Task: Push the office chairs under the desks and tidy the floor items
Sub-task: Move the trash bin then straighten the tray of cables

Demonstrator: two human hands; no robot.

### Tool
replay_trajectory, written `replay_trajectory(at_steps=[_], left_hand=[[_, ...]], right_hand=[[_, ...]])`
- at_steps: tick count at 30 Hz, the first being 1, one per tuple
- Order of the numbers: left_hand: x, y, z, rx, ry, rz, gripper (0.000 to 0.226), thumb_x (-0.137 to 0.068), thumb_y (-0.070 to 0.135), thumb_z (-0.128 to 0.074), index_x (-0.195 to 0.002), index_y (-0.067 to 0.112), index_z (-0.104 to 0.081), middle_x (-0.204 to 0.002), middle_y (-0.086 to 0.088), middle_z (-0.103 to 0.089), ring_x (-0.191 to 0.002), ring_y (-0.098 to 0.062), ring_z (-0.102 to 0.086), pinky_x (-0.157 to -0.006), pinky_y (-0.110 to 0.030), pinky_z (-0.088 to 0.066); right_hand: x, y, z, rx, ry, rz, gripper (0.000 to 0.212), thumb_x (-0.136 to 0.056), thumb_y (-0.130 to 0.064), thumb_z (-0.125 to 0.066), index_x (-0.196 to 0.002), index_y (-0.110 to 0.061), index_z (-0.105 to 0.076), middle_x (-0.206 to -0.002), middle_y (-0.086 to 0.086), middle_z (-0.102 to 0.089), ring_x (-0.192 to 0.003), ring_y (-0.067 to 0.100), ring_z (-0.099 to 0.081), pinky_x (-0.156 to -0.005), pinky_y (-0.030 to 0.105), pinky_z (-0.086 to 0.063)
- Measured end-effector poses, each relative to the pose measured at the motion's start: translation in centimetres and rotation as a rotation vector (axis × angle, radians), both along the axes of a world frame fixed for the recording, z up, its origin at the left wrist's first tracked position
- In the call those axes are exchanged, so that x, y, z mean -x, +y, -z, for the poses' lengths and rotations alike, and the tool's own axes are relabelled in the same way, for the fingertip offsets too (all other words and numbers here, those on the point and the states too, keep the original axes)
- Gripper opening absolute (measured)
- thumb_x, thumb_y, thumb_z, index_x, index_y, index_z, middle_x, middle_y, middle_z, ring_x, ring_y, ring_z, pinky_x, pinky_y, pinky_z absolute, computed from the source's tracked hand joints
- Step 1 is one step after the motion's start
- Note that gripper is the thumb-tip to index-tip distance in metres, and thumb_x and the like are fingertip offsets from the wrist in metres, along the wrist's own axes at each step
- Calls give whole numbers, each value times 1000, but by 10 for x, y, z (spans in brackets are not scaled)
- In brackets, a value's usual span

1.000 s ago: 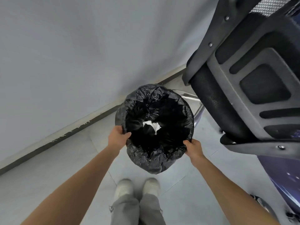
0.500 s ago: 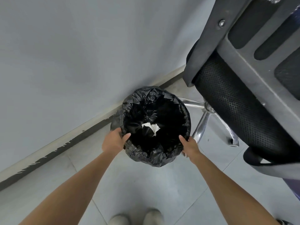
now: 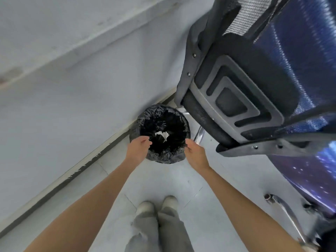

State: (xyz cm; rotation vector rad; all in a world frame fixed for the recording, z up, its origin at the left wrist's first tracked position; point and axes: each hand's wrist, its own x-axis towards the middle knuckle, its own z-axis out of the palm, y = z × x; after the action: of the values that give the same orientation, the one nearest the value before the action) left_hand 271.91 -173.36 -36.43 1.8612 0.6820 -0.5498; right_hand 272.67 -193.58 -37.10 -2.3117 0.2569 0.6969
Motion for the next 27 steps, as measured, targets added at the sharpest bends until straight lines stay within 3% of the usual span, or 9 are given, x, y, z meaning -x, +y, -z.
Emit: replay_trajectory(at_steps=[2, 4, 6, 8, 12, 18, 22, 27], left_hand=[[13, -8, -68, 35, -84, 71, 27, -94, 10, -44, -118, 6, -57, -108, -10, -66, -93, -17, -61, -67, -4, -40], [29, -12, -133, 53, -168, 130, 27, -95, 11, -43, -119, 8, -57, -106, -7, -66, -95, -15, -60, -72, -2, -41], [46, -13, -190, 111, -230, 122, 25, -95, 12, -44, -116, 9, -58, -100, -2, -66, -90, -10, -62, -85, -13, -46], [68, -15, -236, 174, -272, 107, 23, -94, 13, -46, -113, 11, -60, -96, 1, -68, -87, -5, -65, -88, -27, -49], [118, -23, -301, 311, -245, 195, 24, -95, 9, -45, -114, 8, -59, -98, -4, -69, -86, -5, -66, -81, -21, -53], [177, -62, -323, 423, -150, 774, 21, -95, 9, -44, -101, 18, -62, -91, 2, -71, -79, -2, -68, -72, -11, -52], [217, -106, -310, 429, -49, 1202, 25, -95, 7, -43, -96, 22, -63, -81, 10, -75, -78, -4, -69, -70, -12, -52], [294, -185, -307, 455, 14, 1672, 29, -96, 6, -41, -95, 27, -60, -79, 15, -74, -76, 0, -67, -69, -11, -50]], right_hand=[[23, 0, -67, -27, -81, -75, 40, -95, -7, -43, -135, -3, -44, -102, 15, -62, -95, 23, -58, -89, 21, -37], [51, -3, -130, -74, -124, -17, 40, -95, -9, -44, -135, -4, -44, -119, 15, -61, -107, 25, -57, -91, 18, -37], [82, -8, -187, -160, -153, 162, 36, -95, -7, -44, -131, -5, -48, -123, 9, -59, -112, 21, -56, -95, 19, -39], [119, -17, -234, -268, -177, 400, 33, -94, -2, -44, -125, -6, -53, -118, 2, -59, -110, 15, -56, -91, 9, -39], [217, -27, -309, -349, -259, 727, 31, -92, 2, -46, -117, -13, -57, -108, -2, -64, -99, 6, -61, -83, 4, -42], [377, -6, -343, -300, -361, 1246, 36, -90, 3, -47, -107, -26, -59, -106, -5, -68, -96, 4, -64, -86, 19, -50], [457, 31, -339, -241, -415, 1698, 36, -89, 1, -47, -104, -29, -59, -103, -8, -68, -94, 3, -64, -86, 22, -50], [533, 70, -327, -180, -513, 2190, 31, -90, 2, -46, -106, -21, -60, -103, -4, -69, -91, 4, -65, -87, 25, -49]])
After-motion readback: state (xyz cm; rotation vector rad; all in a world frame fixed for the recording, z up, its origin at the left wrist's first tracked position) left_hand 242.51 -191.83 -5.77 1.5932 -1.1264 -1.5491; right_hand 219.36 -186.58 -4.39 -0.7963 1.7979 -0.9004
